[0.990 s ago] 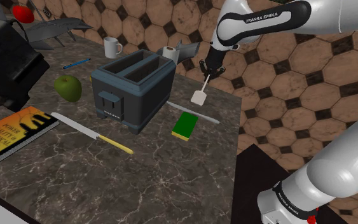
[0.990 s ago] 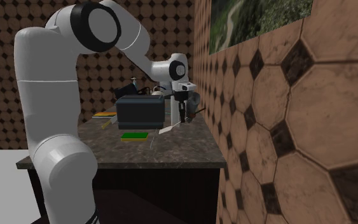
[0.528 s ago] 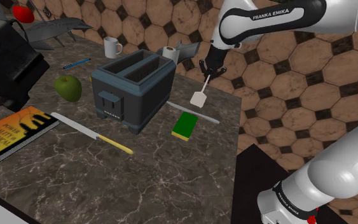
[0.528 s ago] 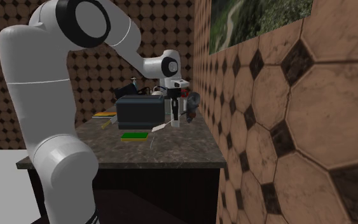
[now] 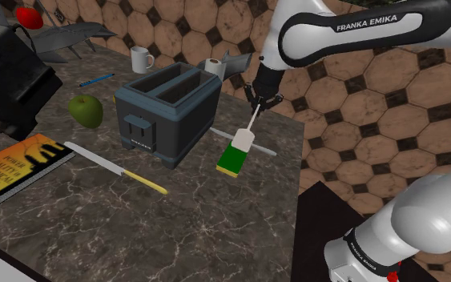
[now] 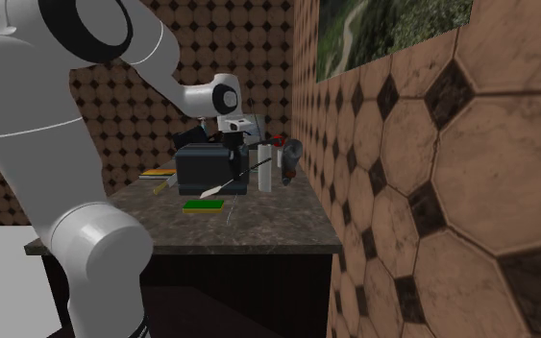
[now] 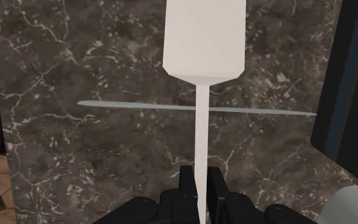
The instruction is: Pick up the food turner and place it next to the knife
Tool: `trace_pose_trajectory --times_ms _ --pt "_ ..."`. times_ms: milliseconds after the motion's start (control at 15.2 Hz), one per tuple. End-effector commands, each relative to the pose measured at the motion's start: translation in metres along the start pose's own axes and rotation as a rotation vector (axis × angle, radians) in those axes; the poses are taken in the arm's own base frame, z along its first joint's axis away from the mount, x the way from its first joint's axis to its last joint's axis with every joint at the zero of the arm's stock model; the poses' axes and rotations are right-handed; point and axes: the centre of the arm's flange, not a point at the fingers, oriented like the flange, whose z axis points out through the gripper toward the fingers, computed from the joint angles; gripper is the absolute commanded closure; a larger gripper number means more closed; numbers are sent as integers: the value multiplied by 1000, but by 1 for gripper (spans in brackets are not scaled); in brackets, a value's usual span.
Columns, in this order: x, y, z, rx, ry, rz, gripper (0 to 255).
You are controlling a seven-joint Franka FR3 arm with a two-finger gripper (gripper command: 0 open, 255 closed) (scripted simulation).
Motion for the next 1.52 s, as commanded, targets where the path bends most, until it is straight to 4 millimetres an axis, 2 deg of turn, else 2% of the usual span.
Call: trace_pose_trajectory --times_ms 0,1452 --pt "-26 4 0 0 0 1 255" --pt "-315 26 -19 0 0 1 255"
